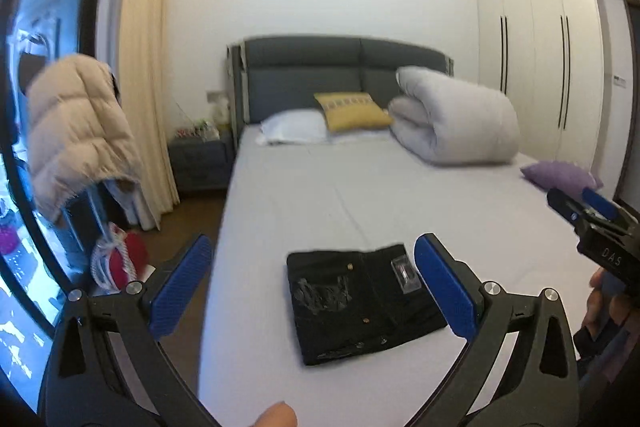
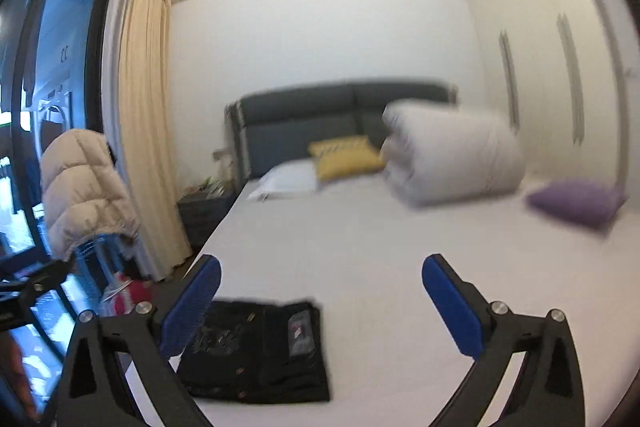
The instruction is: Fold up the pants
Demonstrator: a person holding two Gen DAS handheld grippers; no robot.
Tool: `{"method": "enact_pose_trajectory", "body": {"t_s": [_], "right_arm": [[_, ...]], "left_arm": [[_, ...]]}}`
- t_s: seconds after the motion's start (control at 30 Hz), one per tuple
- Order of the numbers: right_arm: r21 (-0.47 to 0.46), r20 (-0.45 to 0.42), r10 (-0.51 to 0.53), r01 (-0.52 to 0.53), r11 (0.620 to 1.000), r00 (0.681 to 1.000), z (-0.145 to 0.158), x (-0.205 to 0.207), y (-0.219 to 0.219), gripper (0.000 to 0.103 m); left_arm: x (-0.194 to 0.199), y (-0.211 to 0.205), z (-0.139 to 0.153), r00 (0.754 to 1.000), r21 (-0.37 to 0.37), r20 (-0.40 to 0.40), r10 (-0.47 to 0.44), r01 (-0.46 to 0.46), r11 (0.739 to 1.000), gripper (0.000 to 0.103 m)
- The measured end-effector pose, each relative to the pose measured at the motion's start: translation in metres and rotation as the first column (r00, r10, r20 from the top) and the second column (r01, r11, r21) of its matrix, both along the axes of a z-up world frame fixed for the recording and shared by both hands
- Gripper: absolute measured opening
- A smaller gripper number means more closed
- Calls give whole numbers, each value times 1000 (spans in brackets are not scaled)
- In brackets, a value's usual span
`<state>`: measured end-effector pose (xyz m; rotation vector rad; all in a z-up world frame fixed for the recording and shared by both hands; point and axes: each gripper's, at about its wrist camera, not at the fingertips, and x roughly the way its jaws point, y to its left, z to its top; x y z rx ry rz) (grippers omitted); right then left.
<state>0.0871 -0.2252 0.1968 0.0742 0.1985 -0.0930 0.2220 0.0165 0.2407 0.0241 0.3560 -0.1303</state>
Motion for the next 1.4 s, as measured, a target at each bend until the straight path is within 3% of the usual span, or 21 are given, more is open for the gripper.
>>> {"method": "enact_pose_trajectory", "body": {"t_s": [0.13,0.2,0.47,0.63,0.97,1.4], "right_arm": [[25,66,33,-35,999,997,39,-30,2,103],[52,71,39,-43,998,997,55,-42,0,103],[27,3,7,-7,1000,1000,77,-72,18,103],[-8,-54,6,-6,1000,999,68,-73,31,103],[-27,-248,-11,4,1000,969,32,-43,45,103],[-44,-295,10,-24,999,955,19,-34,54,103]], "left_arm": [[-57,8,32,993,55,80,90,-94,994,103],[-76,11,47,992,66,87,92,-98,993,103],[-112,25,74,988,34,-35,148,-147,989,103],[-109,13,57,984,41,-110,137,-133,990,103],[-56,-8,5,954,57,-265,142,-131,990,103],[-13,-13,-27,929,63,-339,150,-136,989,103]]}}
